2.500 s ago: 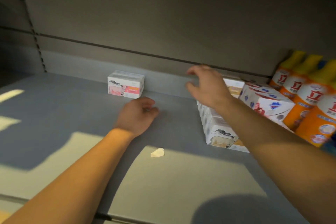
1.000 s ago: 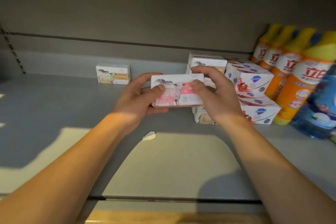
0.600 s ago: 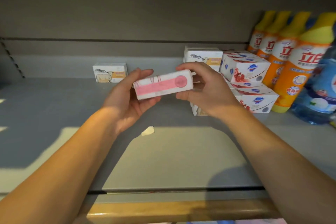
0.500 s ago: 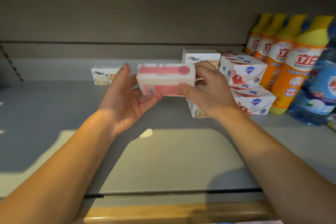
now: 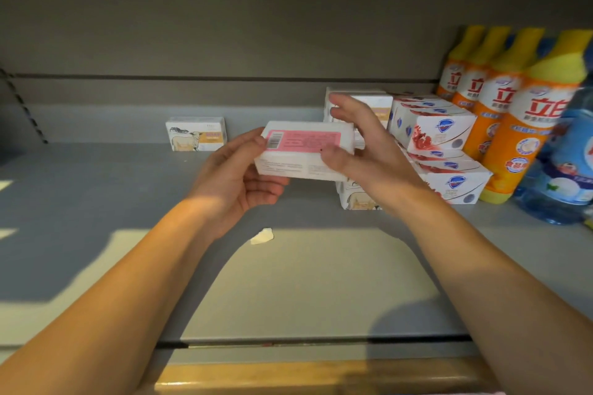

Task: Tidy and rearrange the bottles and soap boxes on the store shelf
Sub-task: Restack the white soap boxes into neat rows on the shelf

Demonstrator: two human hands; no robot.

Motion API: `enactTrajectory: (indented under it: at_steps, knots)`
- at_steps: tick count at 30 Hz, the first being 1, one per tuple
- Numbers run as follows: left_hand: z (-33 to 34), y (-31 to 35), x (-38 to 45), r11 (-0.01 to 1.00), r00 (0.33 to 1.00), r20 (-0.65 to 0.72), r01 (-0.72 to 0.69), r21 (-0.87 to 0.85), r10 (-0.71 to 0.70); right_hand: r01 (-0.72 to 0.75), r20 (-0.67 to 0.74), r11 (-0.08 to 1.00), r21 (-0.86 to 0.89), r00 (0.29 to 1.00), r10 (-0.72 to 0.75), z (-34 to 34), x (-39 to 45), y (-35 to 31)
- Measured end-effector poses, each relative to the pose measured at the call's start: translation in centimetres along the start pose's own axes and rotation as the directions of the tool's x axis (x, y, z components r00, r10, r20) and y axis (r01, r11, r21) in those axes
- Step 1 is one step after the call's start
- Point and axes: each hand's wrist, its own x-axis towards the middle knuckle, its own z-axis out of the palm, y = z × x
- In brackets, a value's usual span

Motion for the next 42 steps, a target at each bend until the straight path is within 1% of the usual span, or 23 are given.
enactTrajectory:
  at_steps: [2, 3, 5, 6, 8, 10, 11, 13, 16, 21, 24, 28, 30, 32, 36, 39, 40, 42]
  knots:
    - [-0.1, 0.1, 0.1, 0.998, 0.997, -0.041, 0.061, -0.016, -0.062, -0.014, 0.089, 0.998, 0.063, 0.996, 0.009, 0.0, 0.0, 0.2]
    - [-0.1, 0.2, 0.1, 0.996, 0.994, -0.059, 0.087, -0.035, -0.089, -0.015, 0.099, 0.997, 0.078, 0.995, 0.007, 0.1, 0.0, 0.3]
    - [-0.3, 0.3, 0.2, 0.992, 0.993, -0.052, 0.106, -0.072, -0.110, -0.016, 0.047, 0.996, 0.086, 0.999, 0.012, 0.4, 0.2, 0.4]
    - [-0.3, 0.3, 0.1, 0.991, 0.994, -0.023, 0.104, -0.088, -0.106, -0.033, 0.004, 0.991, 0.130, 0.999, 0.033, 0.6, 0.3, 0.3]
    - [-0.3, 0.1, -0.1, 0.995, 0.996, 0.065, 0.071, -0.075, -0.066, -0.113, -0.068, 0.954, 0.278, 0.988, 0.137, 0.7, 0.5, 0.1]
    - [0.0, -0.3, -0.2, 0.999, 0.993, 0.118, -0.006, 0.051, 0.000, -0.198, -0.114, 0.919, 0.341, 0.962, 0.249, 0.5, 0.6, -0.1]
    - [0.1, -0.5, -0.3, 0.990, 0.993, 0.110, -0.051, 0.130, 0.036, -0.234, -0.126, 0.905, 0.354, 0.947, 0.294, 0.4, 0.6, -0.2]
    - [0.4, -0.8, -0.3, 0.960, 0.993, 0.048, -0.120, 0.252, 0.112, -0.283, -0.134, 0.886, 0.368, 0.927, 0.351, 0.3, 0.7, -0.2]
    - [0.5, -0.9, -0.2, 0.932, 0.984, -0.026, -0.160, 0.324, 0.178, -0.329, -0.119, 0.870, 0.368, 0.911, 0.395, 0.4, 0.6, -0.1]
    - [0.4, -0.8, -0.1, 0.922, 0.972, -0.042, -0.203, 0.331, 0.229, -0.351, -0.100, 0.858, 0.375, 0.905, 0.414, 0.4, 0.7, -0.1]
    - [0.2, -0.9, 0.0, 0.918, 0.973, -0.034, -0.202, 0.342, 0.227, -0.344, -0.074, 0.853, 0.391, 0.913, 0.402, 0.4, 0.7, -0.1]
    - [0.0, -0.7, -0.2, 0.964, 0.986, 0.047, -0.167, 0.207, 0.161, -0.302, -0.032, 0.826, 0.476, 0.932, 0.360, 0.4, 0.7, -0.3]
    - [0.0, -0.6, -0.2, 0.984, 0.990, 0.057, -0.134, 0.122, 0.127, -0.266, -0.032, 0.813, 0.518, 0.944, 0.328, 0.4, 0.7, -0.3]
    - [0.1, -0.5, -0.2, 0.995, 0.995, 0.052, -0.091, 0.035, 0.089, -0.226, -0.057, 0.851, 0.474, 0.956, 0.286, 0.5, 0.7, -0.1]
    - [0.1, -0.5, -0.1, 0.997, 0.997, 0.054, -0.057, -0.053, 0.059, -0.205, -0.083, 0.942, 0.265, 0.969, 0.234, 0.9, 0.7, 0.5]
    - [-0.2, -0.5, 0.1, 0.994, 0.998, 0.043, -0.047, -0.094, 0.051, -0.079, -0.073, 0.996, 0.043, 0.994, 0.082, 0.6, 0.4, 0.7]
    - [-0.2, -0.5, 0.2, 0.995, 0.998, 0.033, -0.044, -0.093, 0.048, -0.044, -0.052, 0.999, 0.009, 0.998, 0.044, 0.6, 0.3, 0.8]
    - [-0.3, -0.6, 0.3, 0.997, 0.999, 0.035, -0.039, -0.062, 0.042, -0.024, -0.015, 1.000, 0.003, 1.000, 0.024, 0.6, 0.2, 1.0]
